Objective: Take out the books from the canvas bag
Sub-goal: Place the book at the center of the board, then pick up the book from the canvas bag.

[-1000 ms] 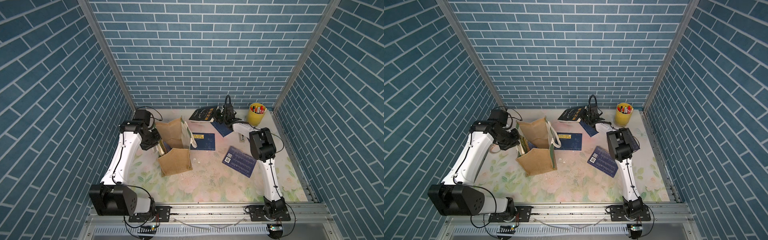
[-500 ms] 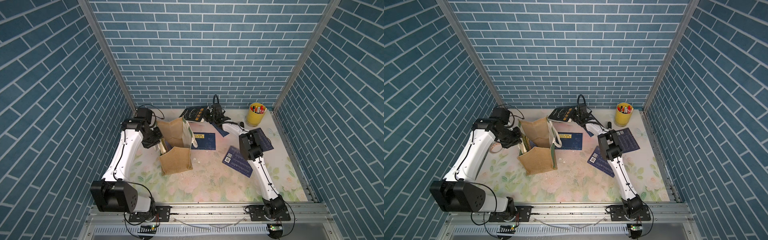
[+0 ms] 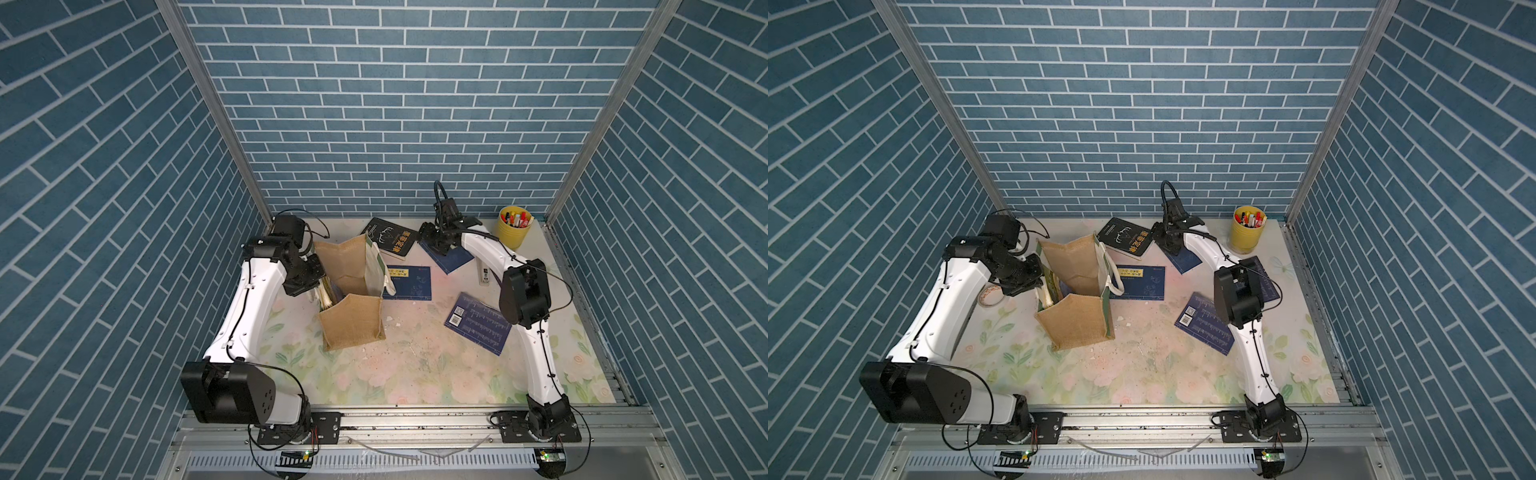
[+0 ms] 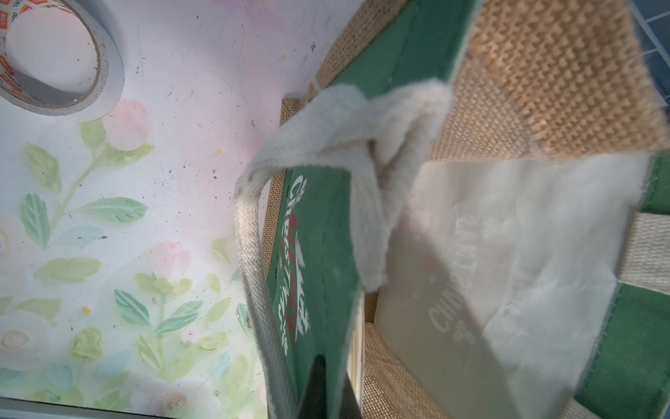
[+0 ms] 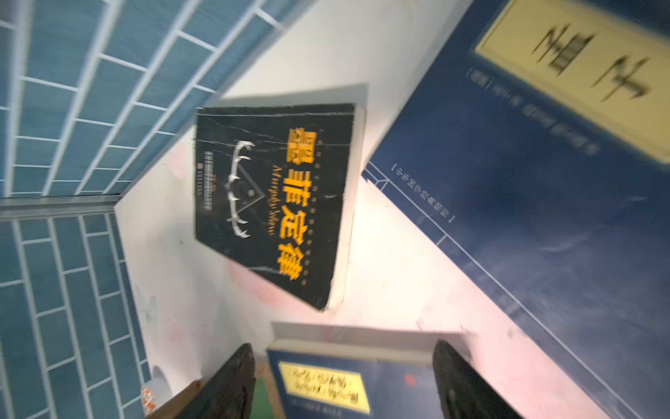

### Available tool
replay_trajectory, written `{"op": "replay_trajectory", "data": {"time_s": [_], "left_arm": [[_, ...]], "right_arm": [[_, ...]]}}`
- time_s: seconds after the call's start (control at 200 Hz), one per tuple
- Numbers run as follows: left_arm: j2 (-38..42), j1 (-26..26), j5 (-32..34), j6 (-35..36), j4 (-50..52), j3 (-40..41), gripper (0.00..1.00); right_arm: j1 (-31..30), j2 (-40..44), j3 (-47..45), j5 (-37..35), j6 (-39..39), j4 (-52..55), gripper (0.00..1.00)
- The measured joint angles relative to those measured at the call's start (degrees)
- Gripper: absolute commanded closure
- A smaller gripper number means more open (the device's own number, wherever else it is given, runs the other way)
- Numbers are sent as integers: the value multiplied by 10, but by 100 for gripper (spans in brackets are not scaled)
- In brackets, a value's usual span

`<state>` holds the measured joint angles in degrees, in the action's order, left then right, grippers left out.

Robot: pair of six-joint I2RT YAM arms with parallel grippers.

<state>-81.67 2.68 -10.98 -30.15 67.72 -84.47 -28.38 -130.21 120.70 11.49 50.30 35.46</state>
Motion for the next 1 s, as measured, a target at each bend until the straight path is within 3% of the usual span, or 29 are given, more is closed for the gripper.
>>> {"op": "replay_trajectory", "data": {"time_s": [0.085,0.275,0.38,0.485,0.63,0.87,1.0], "left_arm": [[0,0,-1,0,-3,1,99],[9,0,-8,-14,-23,23,67],[11,0,-18,-34,-37,35,60],[20,0,-29,-55,-51,42,62],[45,0,-38,-77,-63,44,72],[73,-2,-48,-96,-72,60,81],[79,-4,-52,-103,-77,71,94]], "right_arm": [[-8,62,14,0,-20,40,23],[-57,127,94,31,-59,101,28],[-89,123,148,59,-76,134,30],[-119,99,216,90,-90,160,33],[-153,56,281,136,-98,168,34],[-195,-20,288,188,-113,174,30],[-210,-51,288,212,-124,179,27]]}}
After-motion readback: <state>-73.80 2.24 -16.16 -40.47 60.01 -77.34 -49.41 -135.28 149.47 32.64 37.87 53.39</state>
